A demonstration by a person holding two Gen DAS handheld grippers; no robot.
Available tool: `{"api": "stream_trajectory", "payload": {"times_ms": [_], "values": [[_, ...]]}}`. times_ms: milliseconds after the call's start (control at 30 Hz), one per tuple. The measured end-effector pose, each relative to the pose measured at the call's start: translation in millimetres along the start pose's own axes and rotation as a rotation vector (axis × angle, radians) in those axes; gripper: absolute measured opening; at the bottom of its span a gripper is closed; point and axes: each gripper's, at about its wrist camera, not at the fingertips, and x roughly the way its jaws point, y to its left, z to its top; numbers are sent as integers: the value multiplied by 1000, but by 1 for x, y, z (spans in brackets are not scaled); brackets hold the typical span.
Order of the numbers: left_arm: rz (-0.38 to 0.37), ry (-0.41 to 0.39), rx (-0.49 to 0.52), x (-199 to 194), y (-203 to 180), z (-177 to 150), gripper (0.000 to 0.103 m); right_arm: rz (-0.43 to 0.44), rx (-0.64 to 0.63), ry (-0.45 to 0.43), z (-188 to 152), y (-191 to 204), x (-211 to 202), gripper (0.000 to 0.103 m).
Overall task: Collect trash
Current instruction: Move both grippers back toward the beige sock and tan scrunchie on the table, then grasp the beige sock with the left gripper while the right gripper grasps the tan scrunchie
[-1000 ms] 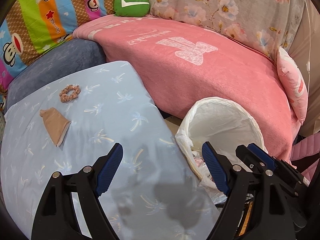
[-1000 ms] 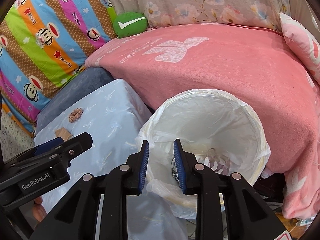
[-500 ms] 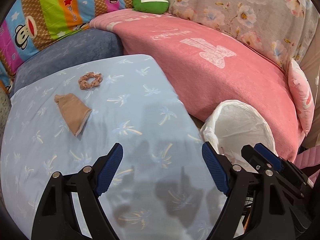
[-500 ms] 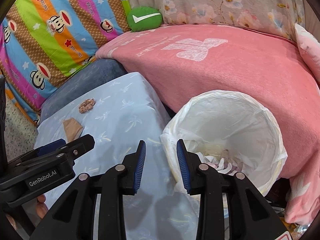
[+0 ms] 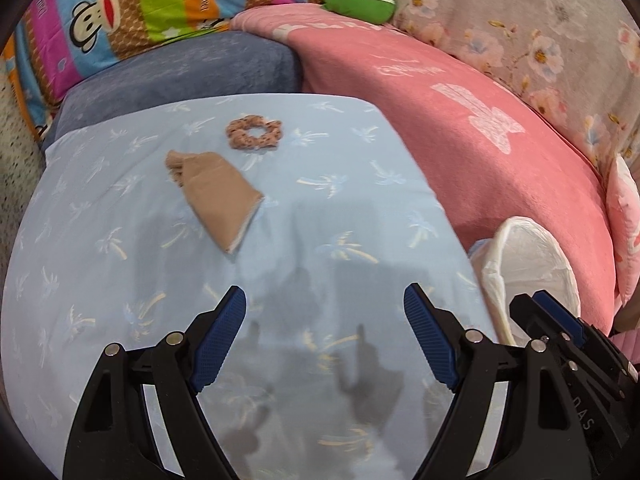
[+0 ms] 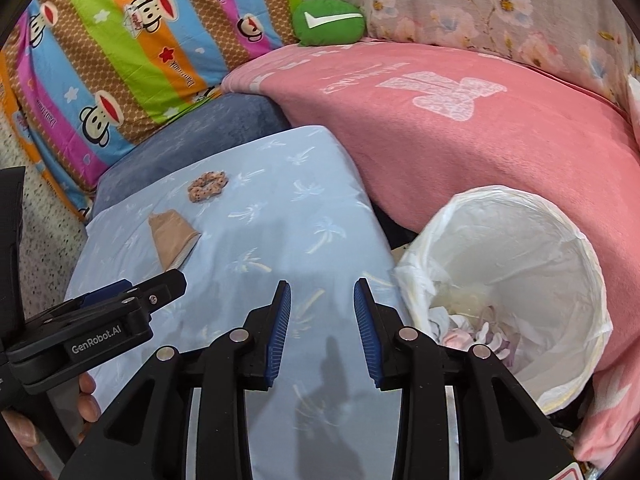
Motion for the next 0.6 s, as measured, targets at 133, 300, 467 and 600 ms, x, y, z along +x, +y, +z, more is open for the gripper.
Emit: {"api": "stream_trajectory", "payload": {"times_ms": [133,300,467,600], "values": [[21,10,-48,5,24,2,78,13,-22,15,2,17,11,33],[46,14,-108,11,51,10,85,27,-49,36,8,36,28,33],[64,20,-129,24,69,23,85,40,-70,54,17,51,47,33],[64,31,-146,37,80,34,85,52,-83,64,26,63,64,33]]}}
